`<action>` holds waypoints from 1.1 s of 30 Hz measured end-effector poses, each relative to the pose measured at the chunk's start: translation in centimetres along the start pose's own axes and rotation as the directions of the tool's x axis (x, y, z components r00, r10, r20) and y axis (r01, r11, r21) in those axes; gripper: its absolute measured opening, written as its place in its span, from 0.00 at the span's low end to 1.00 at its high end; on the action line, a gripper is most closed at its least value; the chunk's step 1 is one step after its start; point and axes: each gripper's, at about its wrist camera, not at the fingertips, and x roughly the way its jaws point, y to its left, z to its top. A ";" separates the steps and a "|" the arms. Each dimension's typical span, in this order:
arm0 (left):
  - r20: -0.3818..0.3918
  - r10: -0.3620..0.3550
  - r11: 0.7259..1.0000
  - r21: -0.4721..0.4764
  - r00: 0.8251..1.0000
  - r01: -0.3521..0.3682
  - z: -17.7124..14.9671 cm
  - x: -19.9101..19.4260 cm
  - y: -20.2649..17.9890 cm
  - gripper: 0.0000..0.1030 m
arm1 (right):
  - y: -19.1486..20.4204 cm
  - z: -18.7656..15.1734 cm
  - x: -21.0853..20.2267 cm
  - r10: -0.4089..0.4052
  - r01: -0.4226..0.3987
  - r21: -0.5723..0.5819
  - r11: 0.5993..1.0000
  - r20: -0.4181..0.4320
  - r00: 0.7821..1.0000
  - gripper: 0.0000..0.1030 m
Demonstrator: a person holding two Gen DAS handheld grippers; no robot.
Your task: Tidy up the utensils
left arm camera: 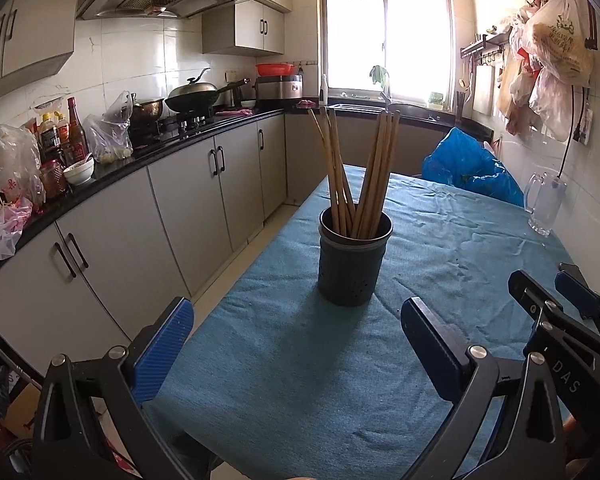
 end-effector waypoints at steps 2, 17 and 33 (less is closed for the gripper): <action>-0.003 -0.001 1.000 0.000 1.000 0.001 0.0 0.1 0.0 1.00 | 0.0 0.0 0.1 0.000 0.000 0.001 1.000 -0.003 1.000 0.71; -0.015 -0.007 1.000 -0.003 1.000 0.006 -0.3 0.9 0.7 1.00 | 0.4 -0.3 0.5 -0.005 0.005 -0.015 1.000 -0.005 1.000 0.72; -0.036 -0.009 1.000 -0.004 0.999 0.009 -0.9 1.8 0.6 1.00 | 0.8 -0.6 1.1 -0.006 0.006 -0.024 1.000 -0.010 1.000 0.73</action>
